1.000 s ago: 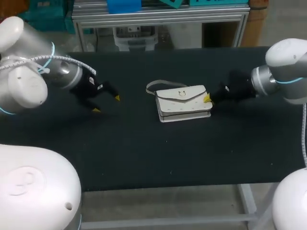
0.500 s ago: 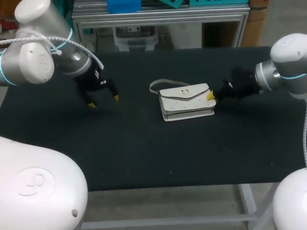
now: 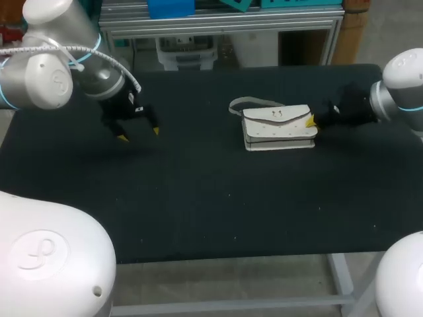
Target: Pick up the bag, open it, inspect its contents, close it, and place it on the opposite side
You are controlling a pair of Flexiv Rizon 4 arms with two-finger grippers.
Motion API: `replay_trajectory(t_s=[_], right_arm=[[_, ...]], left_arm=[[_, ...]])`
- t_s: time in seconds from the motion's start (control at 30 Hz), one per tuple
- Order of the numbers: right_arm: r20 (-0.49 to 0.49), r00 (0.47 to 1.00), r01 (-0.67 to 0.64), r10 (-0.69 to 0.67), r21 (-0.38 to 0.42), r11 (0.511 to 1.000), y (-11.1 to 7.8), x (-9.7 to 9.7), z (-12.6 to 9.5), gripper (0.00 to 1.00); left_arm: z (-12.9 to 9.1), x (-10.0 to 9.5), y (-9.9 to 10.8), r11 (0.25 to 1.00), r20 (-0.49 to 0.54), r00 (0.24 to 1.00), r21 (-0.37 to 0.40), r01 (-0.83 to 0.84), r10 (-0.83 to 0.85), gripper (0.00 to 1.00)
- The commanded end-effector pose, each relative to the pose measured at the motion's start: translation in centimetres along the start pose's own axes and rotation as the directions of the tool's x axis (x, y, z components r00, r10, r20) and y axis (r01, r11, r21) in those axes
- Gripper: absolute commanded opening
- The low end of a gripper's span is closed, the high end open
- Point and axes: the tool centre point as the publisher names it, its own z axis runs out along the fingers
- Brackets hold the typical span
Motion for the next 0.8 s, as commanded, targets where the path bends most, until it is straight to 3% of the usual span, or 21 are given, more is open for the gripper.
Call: replay_trajectory(t_s=[0.03, 0.27, 0.6, 0.8], right_arm=[[-0.005, 1.000, -0.002, 0.003, 0.031, 1.000, 2.2, -2.1, -2.5, 0.00], [0.073, 0.997, 0.016, -0.019, 0.037, 0.999, 6.2, -5.0, -4.5, 0.00], [0.085, 0.996, -0.006, 0.001, 0.060, 0.998, 10.6, -9.0, -6.1, 0.00], [0.079, 0.997, -0.001, -0.006, 0.084, 0.996, 13.1, -11.3, -8.2, 0.00]], left_arm=[[-0.7, -1.5, -1.4, 1.000, 0.022, 1.000, -0.018, -0.019, 0.019, 1.00], [-1.4, -3.1, -2.7, 0.999, 0.112, 0.993, -0.028, -0.040, 0.043, 1.00], [-1.9, -5.5, -3.5, 0.997, 0.184, 0.980, -0.031, -0.067, 0.071, 1.00], [-2.2, -6.8, -3.8, 0.998, 0.221, 0.973, -0.029, -0.054, 0.059, 1.00]])
